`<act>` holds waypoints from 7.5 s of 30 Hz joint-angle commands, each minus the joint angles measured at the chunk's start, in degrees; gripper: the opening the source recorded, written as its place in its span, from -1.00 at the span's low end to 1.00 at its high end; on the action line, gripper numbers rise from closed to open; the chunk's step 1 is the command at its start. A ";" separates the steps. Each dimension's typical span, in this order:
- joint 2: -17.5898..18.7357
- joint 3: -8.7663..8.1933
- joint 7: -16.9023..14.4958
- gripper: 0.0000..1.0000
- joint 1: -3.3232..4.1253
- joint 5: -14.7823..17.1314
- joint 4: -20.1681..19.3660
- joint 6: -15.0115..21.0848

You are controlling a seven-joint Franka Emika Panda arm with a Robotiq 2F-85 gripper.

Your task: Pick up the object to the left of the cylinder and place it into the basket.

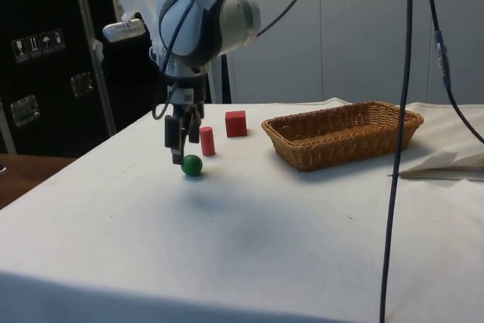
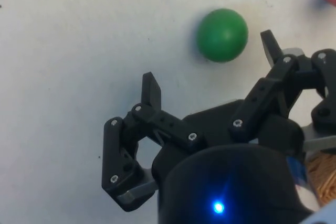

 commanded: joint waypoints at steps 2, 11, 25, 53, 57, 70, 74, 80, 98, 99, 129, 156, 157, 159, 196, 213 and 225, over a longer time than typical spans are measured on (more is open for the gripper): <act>0.29 1.32 -1.32 1.00 -1.03 1.43 0.29 0.97; 2.18 1.38 -2.46 1.00 -1.15 2.92 1.03 1.78; 5.33 1.55 -4.13 1.00 -1.60 5.04 2.64 2.23; 8.08 0.40 -4.47 1.00 -0.97 6.07 4.07 1.55; 8.02 0.46 -4.53 1.00 -0.97 6.13 4.01 1.60; 7.56 0.63 -4.64 -1.00 -1.09 6.13 3.84 1.20; 7.51 0.63 -4.70 -1.00 -1.09 6.13 3.78 1.15; 7.16 0.74 -4.24 -1.00 -0.69 6.13 3.95 0.52; -0.11 -2.12 -4.13 -1.00 -0.06 3.84 2.75 -4.13; -0.63 -2.29 -4.13 -1.00 0.00 3.72 2.58 -4.35; -14.78 -4.01 -7.10 -1.00 -0.06 1.72 -9.17 -4.30; -25.32 -7.05 -13.64 -1.00 -0.34 1.49 -20.91 -2.69; -25.73 -7.22 -13.92 -1.00 -0.40 1.49 -21.31 -2.69; -25.78 -7.10 -14.61 -1.00 -0.46 2.46 -21.03 -3.44; -31.80 -11.75 -24.29 -1.00 -1.20 -5.79 -29.97 -1.38; -32.31 -13.24 -25.61 -1.00 -1.72 -11.80 -31.86 -1.09; -32.14 -14.44 -25.32 -1.00 -2.01 -17.59 -33.12 -0.40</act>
